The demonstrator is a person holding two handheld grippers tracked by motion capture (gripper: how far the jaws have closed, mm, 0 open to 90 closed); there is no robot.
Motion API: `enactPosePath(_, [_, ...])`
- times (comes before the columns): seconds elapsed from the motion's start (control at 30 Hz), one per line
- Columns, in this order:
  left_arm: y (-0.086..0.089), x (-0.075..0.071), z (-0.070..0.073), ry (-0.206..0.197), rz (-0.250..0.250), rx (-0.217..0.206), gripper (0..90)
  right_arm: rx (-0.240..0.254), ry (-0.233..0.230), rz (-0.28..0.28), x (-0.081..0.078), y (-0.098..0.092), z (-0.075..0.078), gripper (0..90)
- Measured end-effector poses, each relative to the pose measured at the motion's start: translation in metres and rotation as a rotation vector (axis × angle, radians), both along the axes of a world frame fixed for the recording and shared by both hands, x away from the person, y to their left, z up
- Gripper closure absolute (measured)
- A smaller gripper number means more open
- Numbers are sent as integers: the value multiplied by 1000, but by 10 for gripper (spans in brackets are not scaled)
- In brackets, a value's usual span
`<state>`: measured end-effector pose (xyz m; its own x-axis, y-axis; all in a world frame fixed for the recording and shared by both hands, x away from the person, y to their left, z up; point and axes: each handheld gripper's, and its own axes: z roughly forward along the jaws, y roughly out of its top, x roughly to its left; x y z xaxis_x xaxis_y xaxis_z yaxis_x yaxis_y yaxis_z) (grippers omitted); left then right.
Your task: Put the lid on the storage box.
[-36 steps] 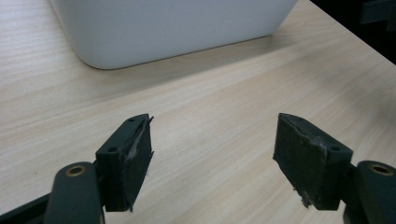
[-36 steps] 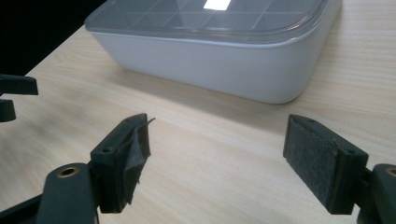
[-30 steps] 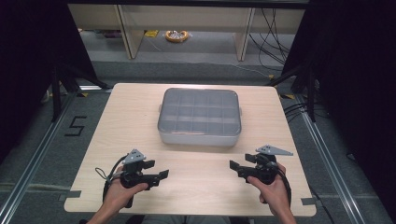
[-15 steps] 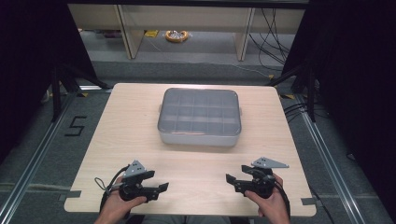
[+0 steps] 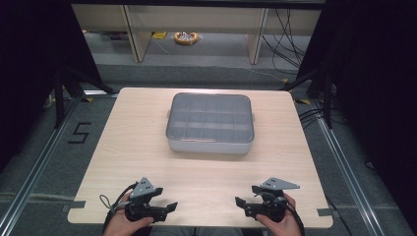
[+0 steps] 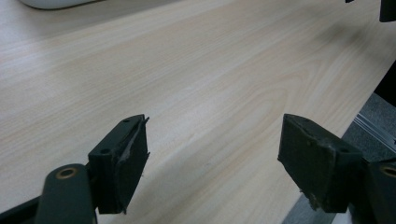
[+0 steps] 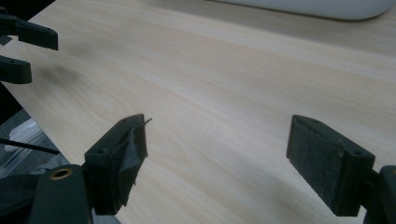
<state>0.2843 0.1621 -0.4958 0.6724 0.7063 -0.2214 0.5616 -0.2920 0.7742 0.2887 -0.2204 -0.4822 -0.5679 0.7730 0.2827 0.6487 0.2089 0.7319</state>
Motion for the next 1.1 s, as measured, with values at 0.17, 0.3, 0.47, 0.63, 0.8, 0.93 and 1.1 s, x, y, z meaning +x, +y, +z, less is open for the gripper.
enactPosePath(0.17, [-1, -6, -2, 5, -20, 31, 234, -30, -8, 21, -8, 1, -4, 210])
enactPosePath(0.3, [-3, -11, -3, 17, -28, 24, 233, -44, 13, 35, -14, 1, -7, 201])
enactPosePath(0.47, [-4, -16, -3, 22, -22, 28, 233, -65, 31, 40, -22, 0, -8, 196])
enactPosePath(0.63, [-2, -16, -3, 32, -36, 53, 233, -62, 23, 45, -23, 0, -10, 196])
enactPosePath(0.8, [-3, -16, -3, 36, -27, 43, 233, -72, 21, 48, -22, 0, -12, 196])
enactPosePath(0.93, [-3, -16, -3, 33, -41, 51, 234, -73, 27, 46, -22, 0, -13, 196])
enactPosePath(1.1, [-4, -16, -3, 38, -36, 44, 234, -78, 46, 37, -22, -1, -12, 196])
